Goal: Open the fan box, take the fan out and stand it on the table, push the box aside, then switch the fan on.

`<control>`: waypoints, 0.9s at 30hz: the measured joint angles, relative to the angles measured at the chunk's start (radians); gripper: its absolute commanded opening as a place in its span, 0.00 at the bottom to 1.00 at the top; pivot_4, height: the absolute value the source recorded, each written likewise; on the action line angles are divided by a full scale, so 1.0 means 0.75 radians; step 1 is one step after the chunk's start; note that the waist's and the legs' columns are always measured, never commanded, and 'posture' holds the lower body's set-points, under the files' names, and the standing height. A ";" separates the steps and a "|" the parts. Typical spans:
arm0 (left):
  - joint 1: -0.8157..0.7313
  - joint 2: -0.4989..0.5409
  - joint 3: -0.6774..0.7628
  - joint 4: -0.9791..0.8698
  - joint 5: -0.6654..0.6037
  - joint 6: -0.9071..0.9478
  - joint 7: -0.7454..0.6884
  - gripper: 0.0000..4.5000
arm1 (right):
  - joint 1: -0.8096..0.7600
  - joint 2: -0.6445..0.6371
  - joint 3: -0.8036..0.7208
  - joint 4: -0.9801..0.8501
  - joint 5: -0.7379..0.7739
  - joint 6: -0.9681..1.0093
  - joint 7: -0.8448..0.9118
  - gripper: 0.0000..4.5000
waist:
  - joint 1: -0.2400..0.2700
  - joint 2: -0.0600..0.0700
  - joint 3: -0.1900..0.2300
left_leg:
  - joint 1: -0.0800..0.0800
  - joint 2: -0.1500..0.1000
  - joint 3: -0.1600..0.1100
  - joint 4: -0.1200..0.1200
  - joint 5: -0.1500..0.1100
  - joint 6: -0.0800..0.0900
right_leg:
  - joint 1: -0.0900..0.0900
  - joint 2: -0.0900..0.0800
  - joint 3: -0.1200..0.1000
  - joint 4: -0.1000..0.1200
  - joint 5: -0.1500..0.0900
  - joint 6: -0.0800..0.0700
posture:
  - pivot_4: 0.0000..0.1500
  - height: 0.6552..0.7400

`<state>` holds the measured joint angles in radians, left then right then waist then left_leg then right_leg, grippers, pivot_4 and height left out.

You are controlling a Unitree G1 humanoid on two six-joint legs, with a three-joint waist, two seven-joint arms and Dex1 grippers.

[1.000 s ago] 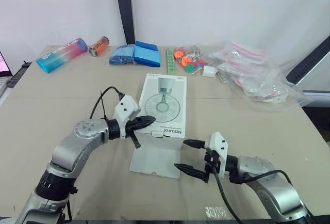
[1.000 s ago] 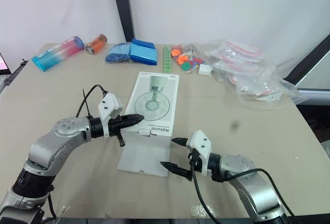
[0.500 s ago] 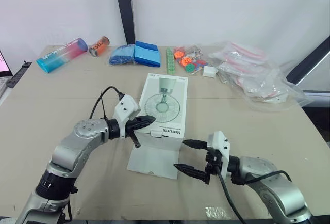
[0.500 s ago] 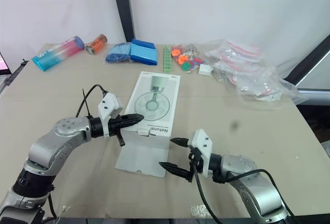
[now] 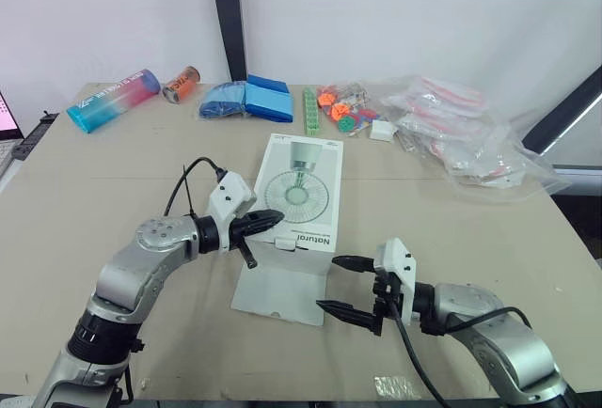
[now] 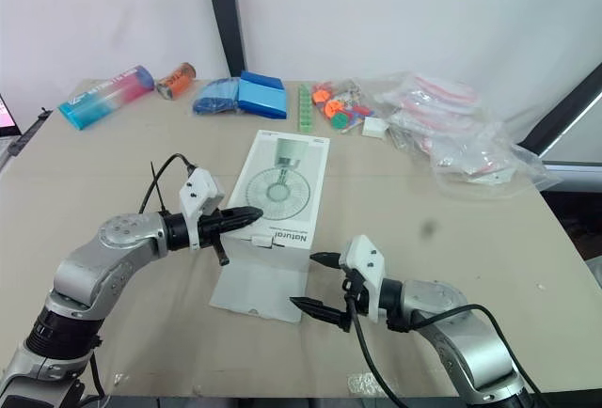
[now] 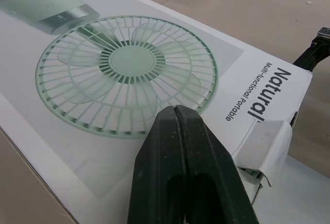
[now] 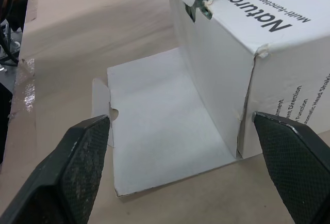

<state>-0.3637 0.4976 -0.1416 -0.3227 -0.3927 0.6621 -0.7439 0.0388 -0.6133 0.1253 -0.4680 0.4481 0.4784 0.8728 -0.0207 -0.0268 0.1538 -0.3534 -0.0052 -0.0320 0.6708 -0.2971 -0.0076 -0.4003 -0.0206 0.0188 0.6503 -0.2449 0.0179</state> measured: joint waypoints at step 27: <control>-0.011 -0.015 -0.014 0.004 0.002 0.006 -0.003 0.01 | -0.037 0.031 0.124 -0.043 0.051 0.111 0.025 1.00 | 0.002 0.000 0.000 | -0.002 -0.001 -0.002 0.000 0.000 0.000 | 0.000 -0.002 -0.002 -0.002 -0.001 0.001 | 1.00 1.00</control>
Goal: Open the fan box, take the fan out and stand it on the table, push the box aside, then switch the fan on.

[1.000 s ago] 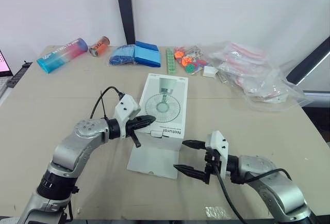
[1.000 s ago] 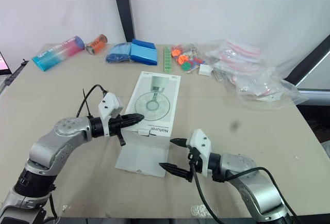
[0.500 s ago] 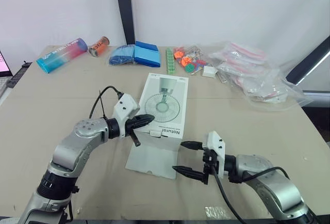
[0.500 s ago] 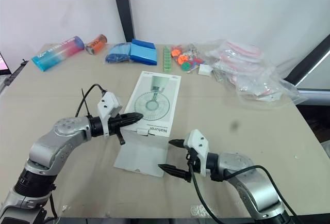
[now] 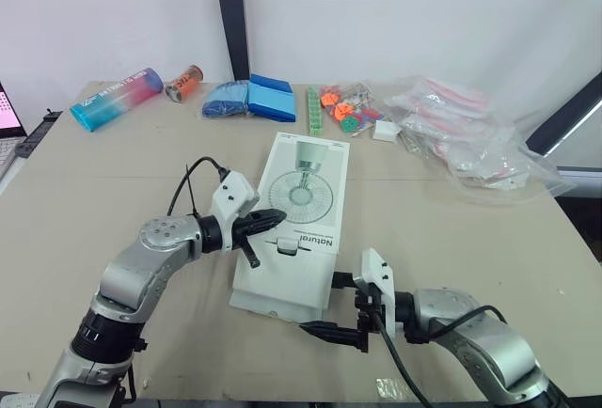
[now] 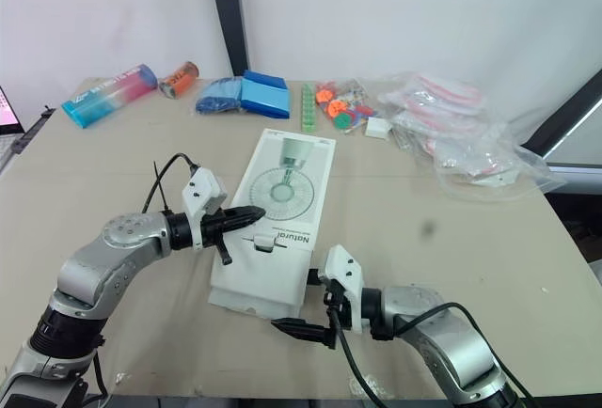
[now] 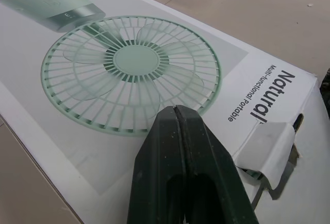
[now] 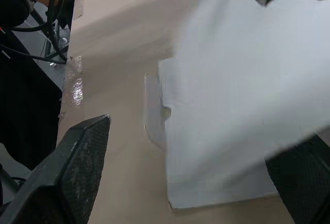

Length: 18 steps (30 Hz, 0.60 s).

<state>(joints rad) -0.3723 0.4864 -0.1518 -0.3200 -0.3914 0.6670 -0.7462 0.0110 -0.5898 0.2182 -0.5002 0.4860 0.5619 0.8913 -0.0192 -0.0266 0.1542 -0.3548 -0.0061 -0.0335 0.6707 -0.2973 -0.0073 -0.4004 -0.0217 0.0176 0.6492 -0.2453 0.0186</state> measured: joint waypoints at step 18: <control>-0.117 0.116 0.174 0.050 -0.160 -0.051 -0.179 0.00 | -0.041 -0.060 -0.221 -0.159 0.296 0.155 -0.055 0.82 | 0.000 -0.004 0.004 | -0.006 0.000 -0.001 0.000 0.000 0.000 | -0.005 0.000 -0.001 0.000 0.004 -0.007 | 1.00 1.00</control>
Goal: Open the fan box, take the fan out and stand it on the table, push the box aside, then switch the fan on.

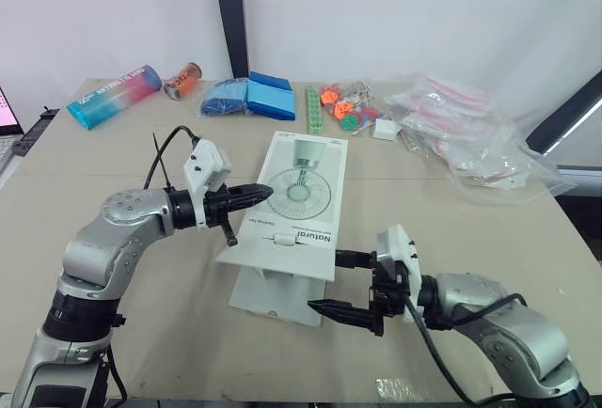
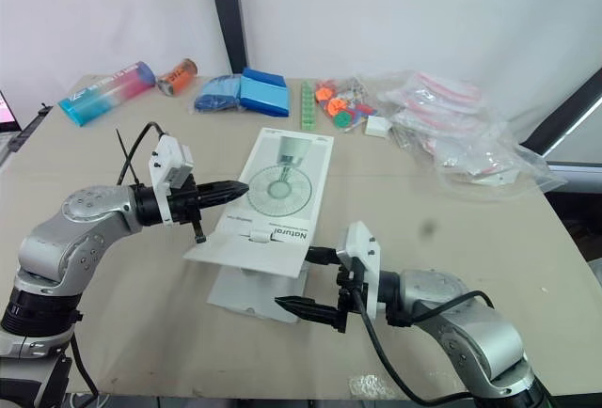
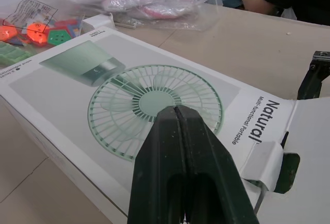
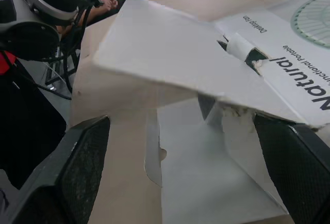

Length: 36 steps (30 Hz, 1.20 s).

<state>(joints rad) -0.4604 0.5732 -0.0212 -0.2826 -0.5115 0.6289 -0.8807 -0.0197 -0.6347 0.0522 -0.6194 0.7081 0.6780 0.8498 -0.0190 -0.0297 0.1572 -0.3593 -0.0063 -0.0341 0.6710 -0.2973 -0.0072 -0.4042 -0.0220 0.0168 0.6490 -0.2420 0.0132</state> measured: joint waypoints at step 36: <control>-0.001 -0.002 0.020 -0.018 -0.059 -0.031 0.036 0.00 | -0.365 0.059 0.203 0.211 -0.468 -0.130 -0.256 0.01 | -0.002 -0.001 0.000 | -0.001 0.000 0.001 0.000 0.000 -0.001 | -0.002 0.000 0.001 0.000 0.002 -0.003 | 1.00 1.00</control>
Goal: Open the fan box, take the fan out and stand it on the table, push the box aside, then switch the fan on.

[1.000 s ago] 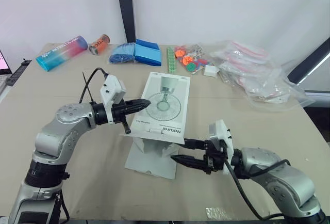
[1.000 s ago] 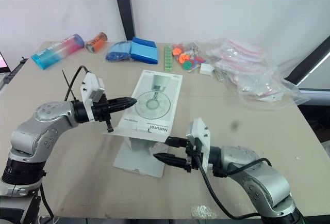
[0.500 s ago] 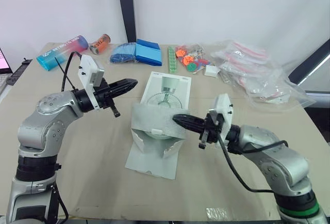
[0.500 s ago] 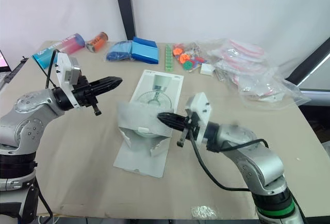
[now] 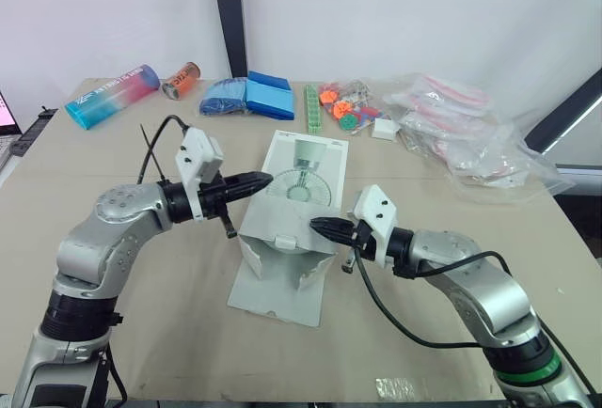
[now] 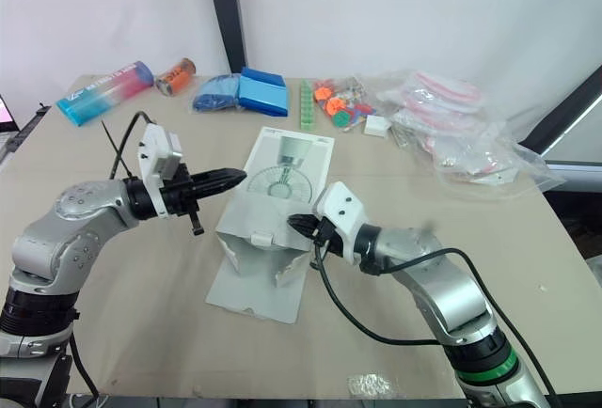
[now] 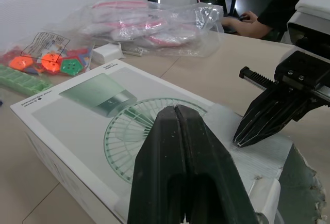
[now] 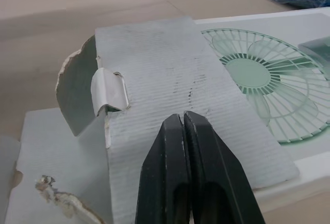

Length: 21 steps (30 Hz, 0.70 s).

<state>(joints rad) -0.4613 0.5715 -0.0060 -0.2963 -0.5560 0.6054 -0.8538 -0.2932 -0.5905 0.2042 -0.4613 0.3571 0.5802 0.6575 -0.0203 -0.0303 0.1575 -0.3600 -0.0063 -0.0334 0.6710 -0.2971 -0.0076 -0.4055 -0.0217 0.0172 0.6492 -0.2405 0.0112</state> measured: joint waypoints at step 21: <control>0.123 -0.024 -0.195 0.004 0.165 0.001 0.044 0.00 | -0.046 0.022 0.010 0.105 -0.061 -0.110 0.090 0.01 | 0.000 0.002 -0.002 | 0.002 0.000 0.000 0.000 0.000 0.000 | 0.002 0.000 0.000 0.000 0.000 0.000 | 1.00 1.00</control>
<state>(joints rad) -0.3689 0.5534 -0.1525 -0.2931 -0.4321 0.6058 -0.8207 -0.3273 -0.5739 0.2120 -0.3822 0.3111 0.4975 0.7247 -0.0204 -0.0289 0.1559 -0.3587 -0.0061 -0.0336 0.6710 -0.2971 -0.0075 -0.4043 -0.0217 0.0172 0.6492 -0.2403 0.0109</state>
